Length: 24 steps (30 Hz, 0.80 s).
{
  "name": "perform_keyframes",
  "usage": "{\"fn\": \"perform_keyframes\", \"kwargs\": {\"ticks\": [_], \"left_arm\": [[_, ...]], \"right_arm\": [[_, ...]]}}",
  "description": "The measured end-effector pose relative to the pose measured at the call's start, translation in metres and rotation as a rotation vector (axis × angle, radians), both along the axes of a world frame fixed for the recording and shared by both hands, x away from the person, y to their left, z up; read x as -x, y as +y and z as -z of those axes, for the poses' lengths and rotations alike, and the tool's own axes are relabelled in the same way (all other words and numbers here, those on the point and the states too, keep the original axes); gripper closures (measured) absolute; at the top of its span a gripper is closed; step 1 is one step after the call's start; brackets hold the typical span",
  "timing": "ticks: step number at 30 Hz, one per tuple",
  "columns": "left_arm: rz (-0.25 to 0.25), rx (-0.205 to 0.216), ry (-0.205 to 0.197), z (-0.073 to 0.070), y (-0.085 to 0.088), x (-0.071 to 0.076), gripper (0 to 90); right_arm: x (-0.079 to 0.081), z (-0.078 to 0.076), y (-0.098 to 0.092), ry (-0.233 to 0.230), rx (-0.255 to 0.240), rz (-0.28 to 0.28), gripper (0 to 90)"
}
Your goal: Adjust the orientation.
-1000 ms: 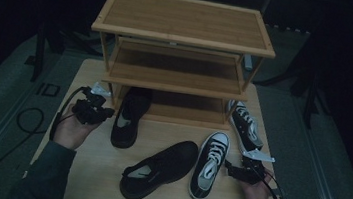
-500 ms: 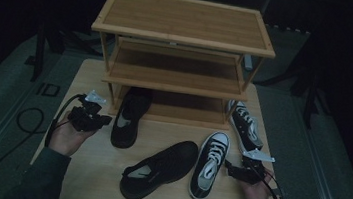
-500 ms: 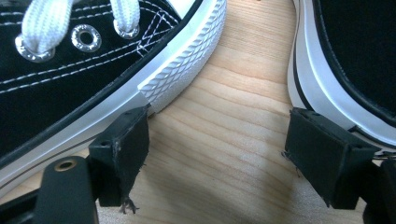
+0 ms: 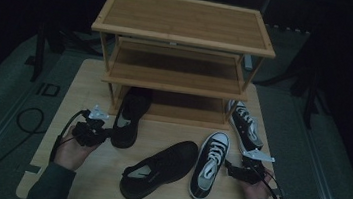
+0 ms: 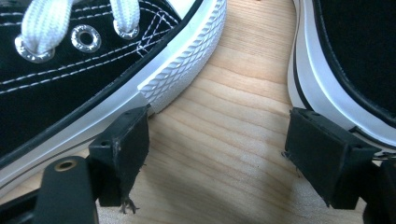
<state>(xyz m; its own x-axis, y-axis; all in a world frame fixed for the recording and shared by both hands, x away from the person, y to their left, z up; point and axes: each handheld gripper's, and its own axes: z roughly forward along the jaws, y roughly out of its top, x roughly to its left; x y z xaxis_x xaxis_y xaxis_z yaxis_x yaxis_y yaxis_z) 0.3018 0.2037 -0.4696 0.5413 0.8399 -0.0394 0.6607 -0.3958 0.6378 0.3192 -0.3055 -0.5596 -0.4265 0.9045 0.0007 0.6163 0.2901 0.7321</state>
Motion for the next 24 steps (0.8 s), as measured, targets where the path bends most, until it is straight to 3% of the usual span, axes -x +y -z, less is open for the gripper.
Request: {"fn": "perform_keyframes", "kwargs": {"ticks": [8, 13, 24], "left_arm": [[-0.01, 0.016, 0.016, 0.018, -0.004, 0.006, 89.7], [-0.012, 0.048, 0.024, 0.027, -0.005, 0.008, 89.5], [-0.009, 0.029, 0.018, 0.032, -0.018, 0.005, 89.3]], "right_arm": [[0.0, 0.0, 0.0, 0.0, 0.0, 0.001, 21.7], [0.0, 0.0, 0.0, 0.0, 0.0, 0.001, 21.7], [0.0, 0.0, 0.0, 0.0, 0.0, 0.0, 21.7]]}}
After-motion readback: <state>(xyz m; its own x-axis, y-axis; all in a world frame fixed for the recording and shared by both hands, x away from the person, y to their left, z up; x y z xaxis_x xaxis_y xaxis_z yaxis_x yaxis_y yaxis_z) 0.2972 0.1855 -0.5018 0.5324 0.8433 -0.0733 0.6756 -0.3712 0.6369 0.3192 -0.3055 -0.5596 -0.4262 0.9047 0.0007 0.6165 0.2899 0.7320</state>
